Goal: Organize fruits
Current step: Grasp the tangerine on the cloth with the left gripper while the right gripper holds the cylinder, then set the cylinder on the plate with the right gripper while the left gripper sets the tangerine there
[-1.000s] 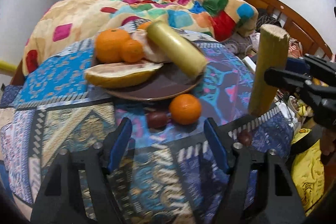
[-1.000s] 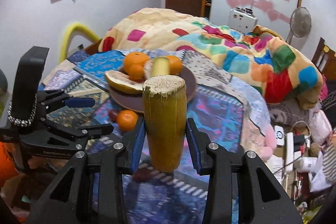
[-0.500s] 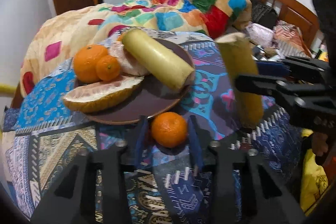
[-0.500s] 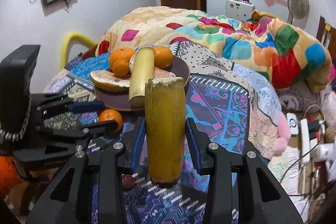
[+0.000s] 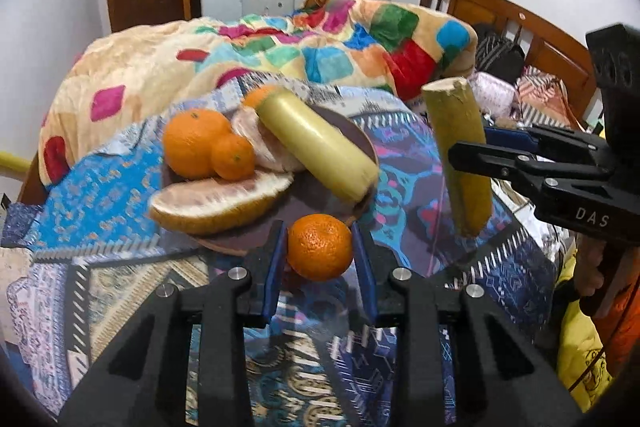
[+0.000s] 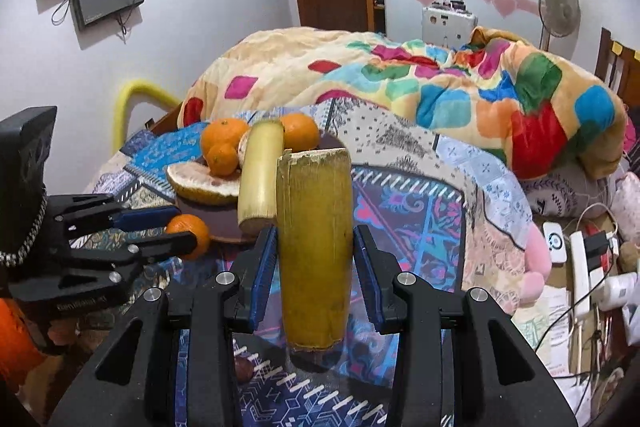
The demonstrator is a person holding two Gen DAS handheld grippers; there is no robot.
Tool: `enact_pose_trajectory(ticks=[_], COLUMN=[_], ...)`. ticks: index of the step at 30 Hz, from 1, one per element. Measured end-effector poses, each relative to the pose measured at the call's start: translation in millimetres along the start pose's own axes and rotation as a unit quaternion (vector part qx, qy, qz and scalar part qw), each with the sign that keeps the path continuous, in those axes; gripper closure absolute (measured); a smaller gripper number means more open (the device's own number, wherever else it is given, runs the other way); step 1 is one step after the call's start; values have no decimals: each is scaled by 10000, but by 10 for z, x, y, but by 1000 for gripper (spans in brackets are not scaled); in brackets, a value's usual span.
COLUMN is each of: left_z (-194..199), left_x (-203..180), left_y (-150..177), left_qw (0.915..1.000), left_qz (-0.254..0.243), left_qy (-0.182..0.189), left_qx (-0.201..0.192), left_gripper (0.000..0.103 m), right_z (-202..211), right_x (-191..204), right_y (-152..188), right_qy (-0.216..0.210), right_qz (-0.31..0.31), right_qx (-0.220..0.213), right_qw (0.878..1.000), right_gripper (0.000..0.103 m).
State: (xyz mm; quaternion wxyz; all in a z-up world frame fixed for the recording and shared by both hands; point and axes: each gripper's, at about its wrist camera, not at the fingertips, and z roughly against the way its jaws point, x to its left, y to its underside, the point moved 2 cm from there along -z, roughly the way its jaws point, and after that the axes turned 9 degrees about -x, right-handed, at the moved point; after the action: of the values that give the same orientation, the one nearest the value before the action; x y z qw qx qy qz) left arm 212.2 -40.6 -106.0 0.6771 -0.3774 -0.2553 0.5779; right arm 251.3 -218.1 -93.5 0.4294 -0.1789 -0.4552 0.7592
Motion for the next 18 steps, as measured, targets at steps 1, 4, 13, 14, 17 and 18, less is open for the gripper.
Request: enact_pose_trajectory(ticks=[1,4,13,14,17,18], left_z=[7,-16,-253,-277,-342,-345], left_x=[16,75,164,167,183,188], left_y=[-26,-86,-81,-76,-62,-64], left_qw=[10000,9998,9998,9998,9997,9997], left_qz=[2,-11,42,45,73,108], left_qy=[-33,-147,-200,-205,-237,-199], left_qx=[-31,-97,-35,-21,30,23], left_gripper=[70,70,70,70,70,69], right_z=[2,-25,-258,-283,-354,-369], right_x=[-2,-4,42,46,50,47], right_y=[-22,-102,-338,-348,-362,-364], right_qy=[0,-41,25,25,45,50], right_qz=[-12,-70,34,44,71,73], right_qx=[-36,-99,-222,-215,-195,-189], right_qw=[10000,9999,9997,9998,9998,9998], right_gripper=[67,67,68,67,67,68])
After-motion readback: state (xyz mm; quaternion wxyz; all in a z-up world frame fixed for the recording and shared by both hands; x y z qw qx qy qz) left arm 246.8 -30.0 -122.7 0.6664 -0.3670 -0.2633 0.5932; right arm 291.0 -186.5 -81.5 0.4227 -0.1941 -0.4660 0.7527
